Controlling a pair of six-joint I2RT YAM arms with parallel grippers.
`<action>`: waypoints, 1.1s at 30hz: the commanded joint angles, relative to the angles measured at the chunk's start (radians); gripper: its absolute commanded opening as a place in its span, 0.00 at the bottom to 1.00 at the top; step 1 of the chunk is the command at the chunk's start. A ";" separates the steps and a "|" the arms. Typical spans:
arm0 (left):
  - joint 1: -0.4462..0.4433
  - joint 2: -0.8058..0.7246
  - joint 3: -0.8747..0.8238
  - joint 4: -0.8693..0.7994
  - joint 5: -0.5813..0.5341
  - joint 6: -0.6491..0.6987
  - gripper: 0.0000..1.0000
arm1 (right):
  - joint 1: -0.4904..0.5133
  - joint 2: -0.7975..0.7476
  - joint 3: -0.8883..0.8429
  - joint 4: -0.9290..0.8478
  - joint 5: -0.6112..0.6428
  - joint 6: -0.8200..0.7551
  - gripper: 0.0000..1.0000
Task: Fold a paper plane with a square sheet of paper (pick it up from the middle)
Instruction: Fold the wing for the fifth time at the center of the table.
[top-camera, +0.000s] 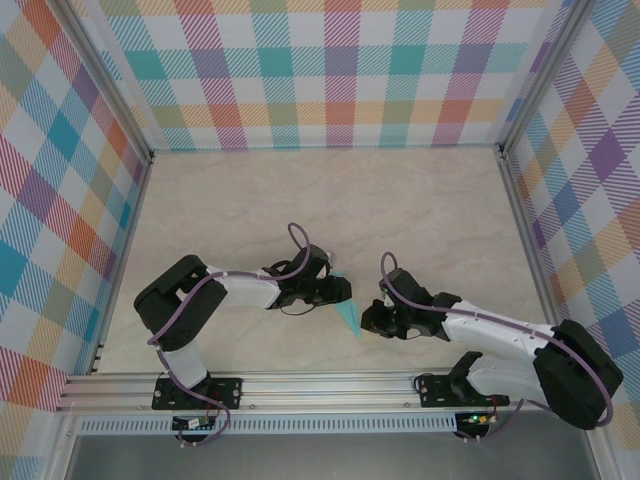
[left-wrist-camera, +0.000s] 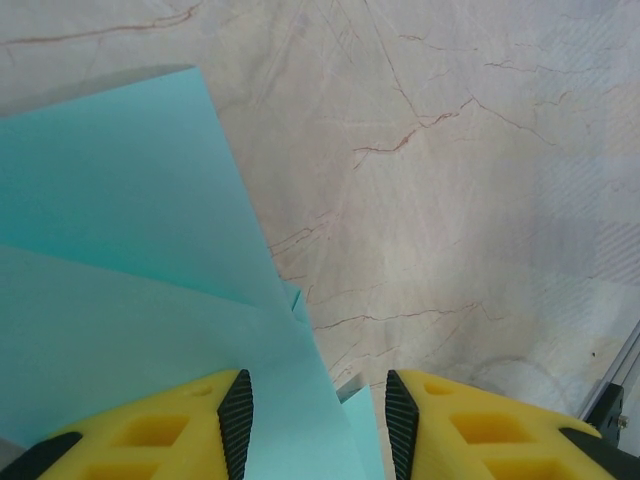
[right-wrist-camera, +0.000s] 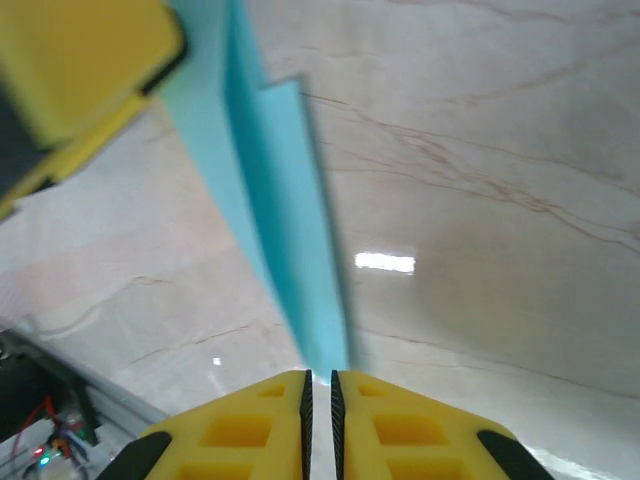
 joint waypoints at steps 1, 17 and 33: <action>-0.005 0.022 0.011 -0.056 -0.025 0.021 0.42 | 0.001 -0.006 0.011 0.064 -0.044 -0.024 0.16; -0.005 0.025 0.021 -0.068 -0.026 0.020 0.40 | 0.003 0.293 0.096 0.236 -0.158 -0.028 0.12; -0.004 0.021 0.015 -0.083 -0.033 0.028 0.40 | 0.003 0.330 -0.022 0.181 -0.071 0.010 0.12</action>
